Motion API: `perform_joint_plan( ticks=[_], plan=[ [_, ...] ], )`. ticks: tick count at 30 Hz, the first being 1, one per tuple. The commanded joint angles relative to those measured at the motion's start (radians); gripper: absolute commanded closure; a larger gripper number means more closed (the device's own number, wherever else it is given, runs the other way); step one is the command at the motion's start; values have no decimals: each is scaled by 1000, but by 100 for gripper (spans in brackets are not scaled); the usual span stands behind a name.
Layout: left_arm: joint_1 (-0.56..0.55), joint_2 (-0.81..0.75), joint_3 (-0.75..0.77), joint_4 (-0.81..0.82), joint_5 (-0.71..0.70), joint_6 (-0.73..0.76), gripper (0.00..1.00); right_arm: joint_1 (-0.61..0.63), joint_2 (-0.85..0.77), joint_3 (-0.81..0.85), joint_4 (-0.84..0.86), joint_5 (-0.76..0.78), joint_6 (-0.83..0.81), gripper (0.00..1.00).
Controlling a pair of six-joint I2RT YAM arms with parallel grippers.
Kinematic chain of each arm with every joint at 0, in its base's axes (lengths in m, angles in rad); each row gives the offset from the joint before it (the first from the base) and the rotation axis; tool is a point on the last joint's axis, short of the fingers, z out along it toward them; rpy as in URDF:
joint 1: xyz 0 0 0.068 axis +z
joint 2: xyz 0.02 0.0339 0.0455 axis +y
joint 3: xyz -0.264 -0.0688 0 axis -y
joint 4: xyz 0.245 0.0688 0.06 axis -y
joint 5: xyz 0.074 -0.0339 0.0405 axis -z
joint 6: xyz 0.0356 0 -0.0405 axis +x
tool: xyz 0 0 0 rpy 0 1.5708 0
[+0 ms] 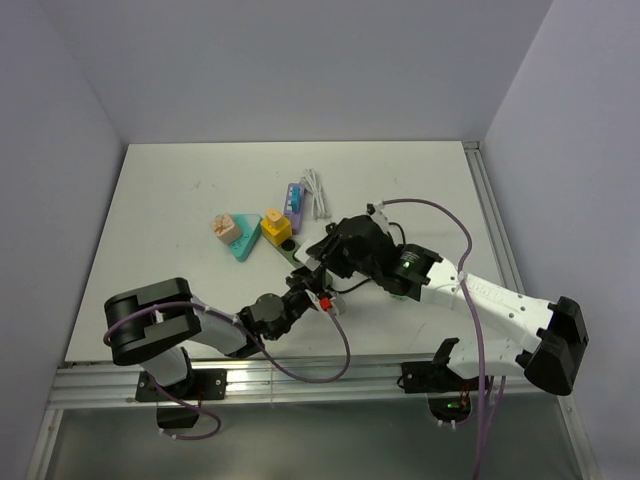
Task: Insert the plug
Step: Pick up the plug from the center of the board.
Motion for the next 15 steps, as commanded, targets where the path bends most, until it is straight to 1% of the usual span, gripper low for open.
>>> perform_joint_plan(
  ticks=[1, 2, 6, 8, 9, 10, 11, 12, 13, 14, 15],
  plan=[
    [1, 23, 27, 523, 25, 18, 68, 33, -34, -16, 83, -107, 39, 100],
    [1, 35, 27, 546, 21, 21, 57, 36, -34, -16, 83, -108, 40, 100],
    [3, 37, 44, 542, -2, 26, 50, 45, -39, -16, 68, -81, 48, 100],
    [3, 20, 36, 539, -1, 19, 48, 45, -45, -19, 62, -62, 49, 100],
    [3, 9, 22, 531, 4, 12, 45, 45, -48, -17, 57, -51, 45, 100],
    [3, -5, 13, 519, 20, 5, 40, 45, -51, -11, 46, -40, 48, 100],
    [3, -34, 7, 481, 27, -12, 27, 45, -53, -5, 42, -32, 46, 100],
    [3, -51, 1, 455, 34, -21, 5, 44, -56, 0, 31, -13, 42, 100],
    [3, -69, -10, 430, 40, -29, 0, 45, -59, 6, 22, -2, 36, 100],
    [1, -103, -15, 372, 54, -43, 0, 44, -63, 23, 14, 14, 33, 100],
    [0, -120, -25, 349, 59, -50, 0, 44, -66, 30, 0, 38, 29, 100]
  ],
)
